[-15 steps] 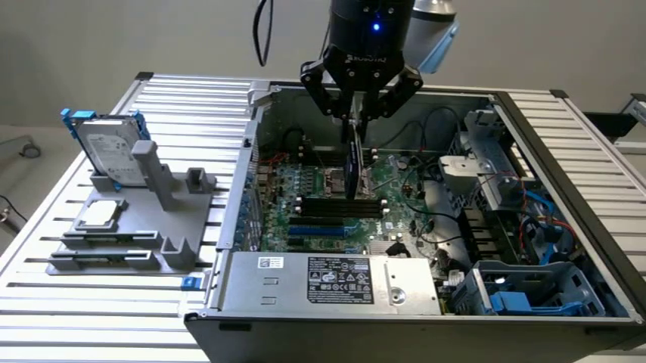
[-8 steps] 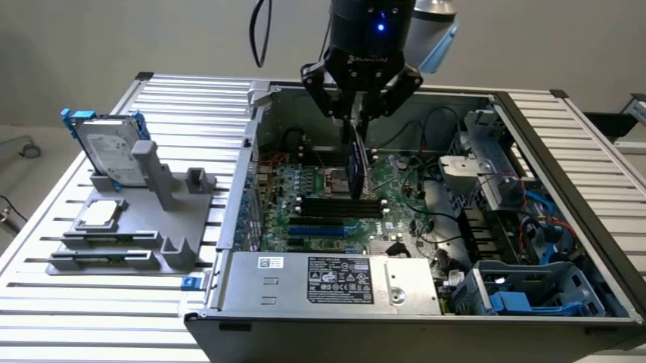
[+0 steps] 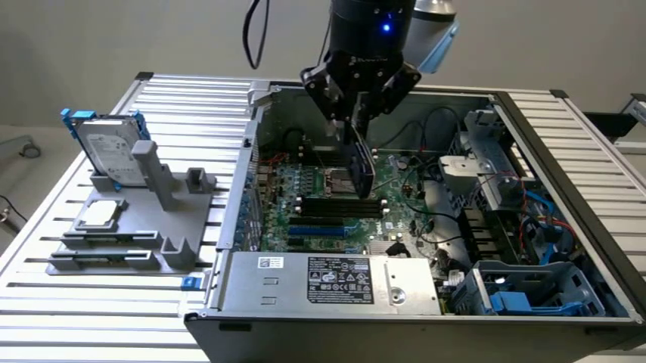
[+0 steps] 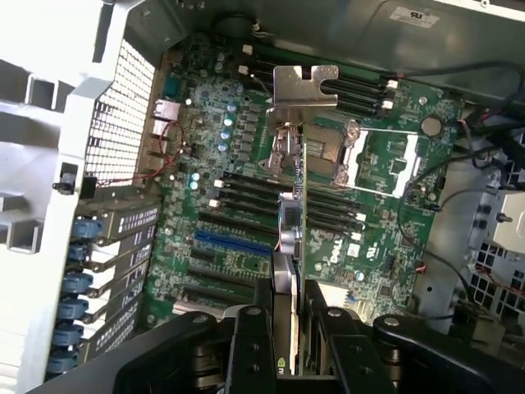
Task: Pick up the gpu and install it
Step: 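Insert the gpu into the slot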
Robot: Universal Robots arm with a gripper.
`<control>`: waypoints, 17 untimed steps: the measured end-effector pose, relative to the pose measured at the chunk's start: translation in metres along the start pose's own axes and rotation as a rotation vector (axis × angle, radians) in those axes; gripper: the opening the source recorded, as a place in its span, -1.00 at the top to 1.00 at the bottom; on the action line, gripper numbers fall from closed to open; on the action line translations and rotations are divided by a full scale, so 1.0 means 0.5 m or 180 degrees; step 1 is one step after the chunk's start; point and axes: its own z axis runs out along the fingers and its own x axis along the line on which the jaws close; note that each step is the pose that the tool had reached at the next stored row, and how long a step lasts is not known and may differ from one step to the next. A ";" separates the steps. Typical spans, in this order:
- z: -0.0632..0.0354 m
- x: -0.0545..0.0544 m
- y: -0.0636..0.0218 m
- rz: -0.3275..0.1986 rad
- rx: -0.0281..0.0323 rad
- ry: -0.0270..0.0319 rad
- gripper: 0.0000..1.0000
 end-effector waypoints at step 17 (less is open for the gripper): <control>0.004 0.000 0.000 -0.0984 0.0005 0.0016 0.47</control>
